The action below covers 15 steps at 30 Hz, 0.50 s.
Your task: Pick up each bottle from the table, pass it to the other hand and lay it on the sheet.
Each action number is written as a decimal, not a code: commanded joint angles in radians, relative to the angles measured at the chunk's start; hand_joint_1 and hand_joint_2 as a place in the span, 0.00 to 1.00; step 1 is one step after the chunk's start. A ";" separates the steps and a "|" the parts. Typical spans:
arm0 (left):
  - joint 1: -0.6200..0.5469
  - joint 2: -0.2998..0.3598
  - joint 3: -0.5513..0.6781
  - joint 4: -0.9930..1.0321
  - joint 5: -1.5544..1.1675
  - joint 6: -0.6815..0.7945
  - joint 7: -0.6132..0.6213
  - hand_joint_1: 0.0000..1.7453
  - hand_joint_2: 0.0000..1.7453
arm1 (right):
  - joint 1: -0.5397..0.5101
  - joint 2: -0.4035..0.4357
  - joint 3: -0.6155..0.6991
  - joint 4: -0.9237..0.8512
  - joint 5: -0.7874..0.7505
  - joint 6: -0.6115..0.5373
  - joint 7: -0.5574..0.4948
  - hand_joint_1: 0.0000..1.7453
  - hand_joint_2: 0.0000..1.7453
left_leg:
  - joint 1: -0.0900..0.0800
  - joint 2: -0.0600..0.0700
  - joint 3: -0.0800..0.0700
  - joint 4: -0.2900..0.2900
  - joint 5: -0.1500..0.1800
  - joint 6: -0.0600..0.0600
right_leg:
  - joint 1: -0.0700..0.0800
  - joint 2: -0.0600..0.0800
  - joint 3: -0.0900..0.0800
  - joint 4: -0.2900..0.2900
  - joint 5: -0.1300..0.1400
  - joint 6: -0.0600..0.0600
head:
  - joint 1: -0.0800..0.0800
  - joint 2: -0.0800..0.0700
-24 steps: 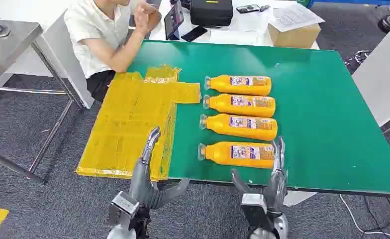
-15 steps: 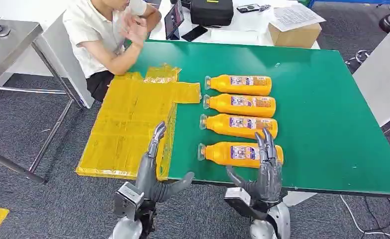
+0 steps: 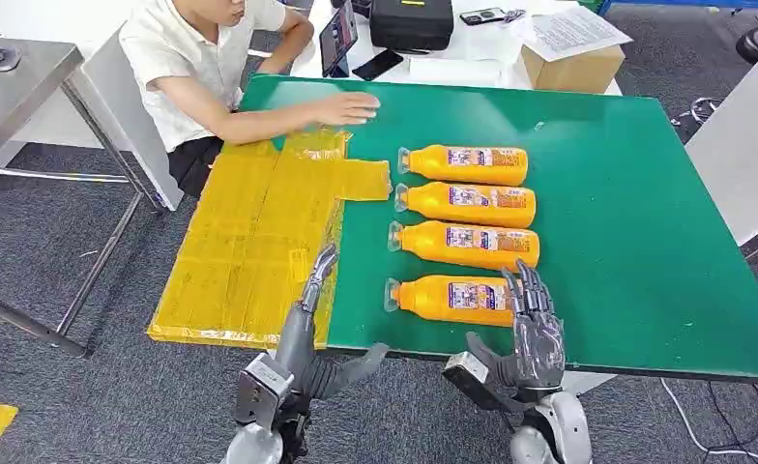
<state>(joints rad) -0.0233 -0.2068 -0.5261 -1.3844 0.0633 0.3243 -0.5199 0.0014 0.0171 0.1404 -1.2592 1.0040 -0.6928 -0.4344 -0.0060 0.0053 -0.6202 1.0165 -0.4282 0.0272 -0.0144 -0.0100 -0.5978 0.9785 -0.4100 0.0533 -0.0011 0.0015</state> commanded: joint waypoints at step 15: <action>-0.023 0.032 -0.029 0.009 -0.032 -0.021 0.053 0.00 1.00 | -0.150 -0.059 -0.066 0.249 0.273 -0.005 0.146 0.00 1.00 | 0.000 0.001 0.003 -0.001 0.000 -0.001 | 0.000 0.002 0.002 -0.001 0.000 -0.001 | 0.000 0.000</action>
<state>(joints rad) -0.0165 -0.2068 -0.5306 -1.3985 0.0343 0.3082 -0.4826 -0.0598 -0.0591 0.1415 -1.1345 1.1926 -0.6939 -0.2968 -0.0059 0.0050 -0.6202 1.0165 -0.4280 0.0274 -0.0143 -0.0101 -0.5978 0.9786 -0.4100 0.0533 -0.0008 0.0015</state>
